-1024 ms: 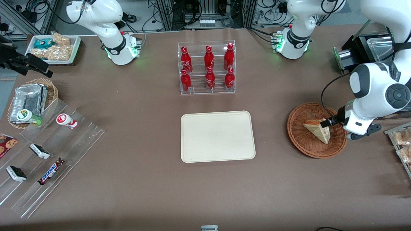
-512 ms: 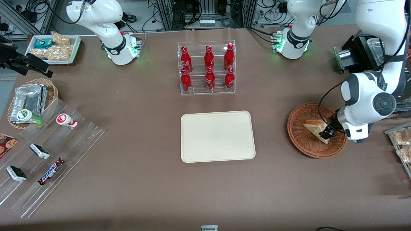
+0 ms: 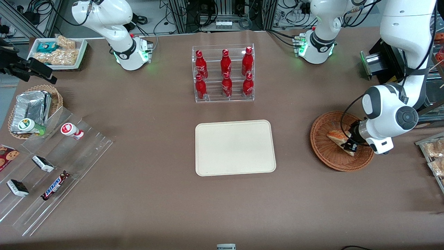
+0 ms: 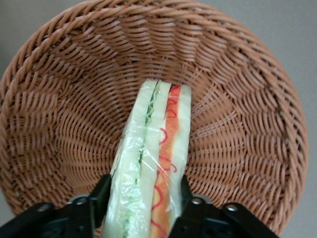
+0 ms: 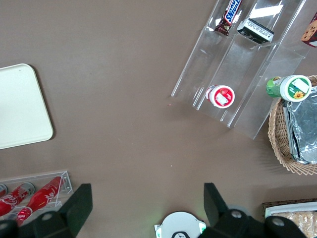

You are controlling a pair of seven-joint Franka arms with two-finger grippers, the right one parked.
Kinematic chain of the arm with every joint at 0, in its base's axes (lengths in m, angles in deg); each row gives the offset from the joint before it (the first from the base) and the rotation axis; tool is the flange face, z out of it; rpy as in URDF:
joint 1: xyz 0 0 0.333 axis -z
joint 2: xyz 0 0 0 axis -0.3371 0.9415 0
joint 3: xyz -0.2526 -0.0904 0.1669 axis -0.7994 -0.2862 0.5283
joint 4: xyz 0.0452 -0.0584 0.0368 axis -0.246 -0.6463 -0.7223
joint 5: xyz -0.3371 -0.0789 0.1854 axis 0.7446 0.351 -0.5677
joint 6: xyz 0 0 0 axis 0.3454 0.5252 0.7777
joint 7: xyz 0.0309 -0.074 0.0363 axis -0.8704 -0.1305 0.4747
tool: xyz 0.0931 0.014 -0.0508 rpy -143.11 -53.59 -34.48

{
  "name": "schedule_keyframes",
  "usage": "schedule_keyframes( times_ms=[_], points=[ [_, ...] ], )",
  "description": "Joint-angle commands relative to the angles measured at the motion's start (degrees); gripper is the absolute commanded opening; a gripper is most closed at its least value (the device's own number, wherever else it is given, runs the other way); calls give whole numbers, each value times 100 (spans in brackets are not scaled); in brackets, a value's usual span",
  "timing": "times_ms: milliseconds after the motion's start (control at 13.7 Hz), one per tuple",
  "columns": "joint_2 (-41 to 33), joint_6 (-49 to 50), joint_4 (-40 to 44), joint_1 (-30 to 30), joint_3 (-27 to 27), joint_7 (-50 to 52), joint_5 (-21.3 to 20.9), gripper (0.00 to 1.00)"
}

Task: Place sandwich from basket to tray
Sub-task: 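Close the left gripper on the sandwich and lift it, then carry the sandwich with the left gripper over the cream tray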

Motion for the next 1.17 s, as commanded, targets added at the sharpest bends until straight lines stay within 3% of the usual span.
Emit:
schedule_keyframes(
  times_ms=[0,366,805,1098],
  points=[
    [-230,580,216,20,-3,-555,31,4],
    [137,1733,1726,642,-153,-548,74,5],
    [1182,1357,2940,2224,-223,-802,636,5],
    [1614,451,3003,2753,-740,-804,655,5]
  ],
)
